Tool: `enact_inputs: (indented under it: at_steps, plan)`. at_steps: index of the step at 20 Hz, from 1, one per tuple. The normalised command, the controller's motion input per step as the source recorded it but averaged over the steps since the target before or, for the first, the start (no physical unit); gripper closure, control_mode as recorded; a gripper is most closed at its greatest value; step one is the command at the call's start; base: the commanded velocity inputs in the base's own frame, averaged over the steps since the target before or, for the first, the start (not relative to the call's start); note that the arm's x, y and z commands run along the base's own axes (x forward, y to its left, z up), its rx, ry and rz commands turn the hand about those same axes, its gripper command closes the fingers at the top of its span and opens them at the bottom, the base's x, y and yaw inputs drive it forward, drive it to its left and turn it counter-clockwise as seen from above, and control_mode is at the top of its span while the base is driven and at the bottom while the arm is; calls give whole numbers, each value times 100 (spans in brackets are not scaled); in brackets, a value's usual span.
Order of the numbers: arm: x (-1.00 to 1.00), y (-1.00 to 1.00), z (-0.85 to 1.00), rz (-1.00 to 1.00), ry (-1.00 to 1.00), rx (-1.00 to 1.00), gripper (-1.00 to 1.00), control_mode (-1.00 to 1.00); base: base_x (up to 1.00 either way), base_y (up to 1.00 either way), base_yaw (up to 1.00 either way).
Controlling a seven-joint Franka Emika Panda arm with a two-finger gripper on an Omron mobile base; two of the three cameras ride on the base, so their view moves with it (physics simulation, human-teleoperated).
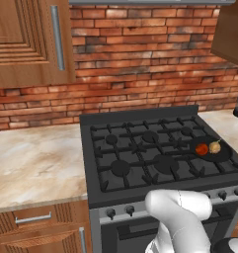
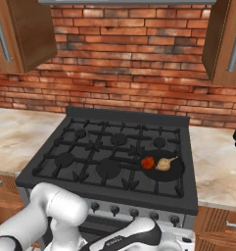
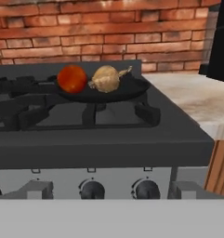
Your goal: Place the pan on the front right burner on the stove. Then place the tomato and the onion in the pan and turn on the front right burner.
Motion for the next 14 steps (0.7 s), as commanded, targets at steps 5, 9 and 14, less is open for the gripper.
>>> enact_inputs:
  at_steps: [5, 9, 14]
  plan:
    - [0, 0, -19, 2, -1, -6, -100, -100, 0, 0, 0]
    - [11, 0, -19, 1, 0, -4, -100, -100, 0, 0, 0]
    - [18, 0, -14, 1, 0, -3, -100, -100, 0, 0, 0]
